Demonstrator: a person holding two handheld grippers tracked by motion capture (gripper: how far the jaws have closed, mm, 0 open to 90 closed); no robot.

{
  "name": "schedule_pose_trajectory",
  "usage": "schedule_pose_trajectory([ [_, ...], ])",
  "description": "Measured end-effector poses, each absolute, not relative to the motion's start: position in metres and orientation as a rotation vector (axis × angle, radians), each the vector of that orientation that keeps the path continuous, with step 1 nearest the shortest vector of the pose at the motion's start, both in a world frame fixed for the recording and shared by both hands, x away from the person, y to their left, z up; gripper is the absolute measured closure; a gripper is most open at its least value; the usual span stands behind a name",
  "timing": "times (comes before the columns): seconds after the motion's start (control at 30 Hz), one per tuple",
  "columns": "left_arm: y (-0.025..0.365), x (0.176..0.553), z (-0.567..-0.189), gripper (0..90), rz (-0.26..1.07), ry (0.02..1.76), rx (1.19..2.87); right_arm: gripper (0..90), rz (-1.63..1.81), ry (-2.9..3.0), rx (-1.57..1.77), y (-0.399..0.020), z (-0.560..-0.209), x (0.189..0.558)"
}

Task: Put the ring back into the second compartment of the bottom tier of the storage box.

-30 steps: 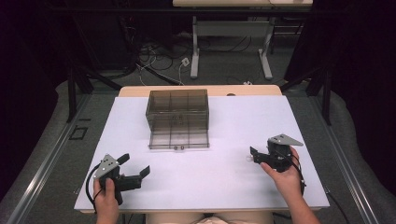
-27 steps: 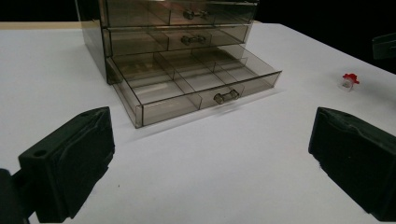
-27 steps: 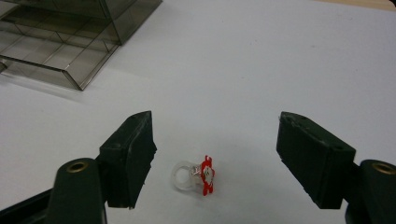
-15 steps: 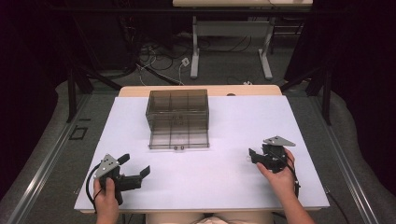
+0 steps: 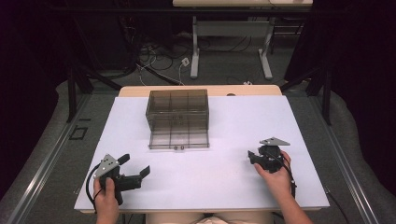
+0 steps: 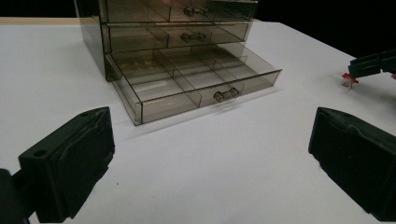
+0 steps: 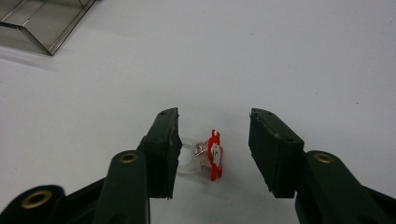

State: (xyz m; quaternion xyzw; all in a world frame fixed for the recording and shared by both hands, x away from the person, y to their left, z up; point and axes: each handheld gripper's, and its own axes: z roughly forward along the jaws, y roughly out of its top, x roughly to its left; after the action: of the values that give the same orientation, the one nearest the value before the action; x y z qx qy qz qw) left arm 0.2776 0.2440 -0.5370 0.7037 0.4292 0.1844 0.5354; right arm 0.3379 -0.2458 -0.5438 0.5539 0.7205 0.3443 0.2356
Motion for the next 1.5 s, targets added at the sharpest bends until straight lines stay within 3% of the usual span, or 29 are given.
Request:
schedule_pose_trajectory([
  [1.1,0.244,0.278,-0.538,0.5,0.434,1.022,1.682,61.6,0.891,1.988,1.595,-0.242,-0.557,0.345],
  [1.5,0.244,0.278,-0.538,0.5,0.434,1.021,1.682,69.1,0.893,1.999,1.583,-0.239,-0.557,0.344],
])
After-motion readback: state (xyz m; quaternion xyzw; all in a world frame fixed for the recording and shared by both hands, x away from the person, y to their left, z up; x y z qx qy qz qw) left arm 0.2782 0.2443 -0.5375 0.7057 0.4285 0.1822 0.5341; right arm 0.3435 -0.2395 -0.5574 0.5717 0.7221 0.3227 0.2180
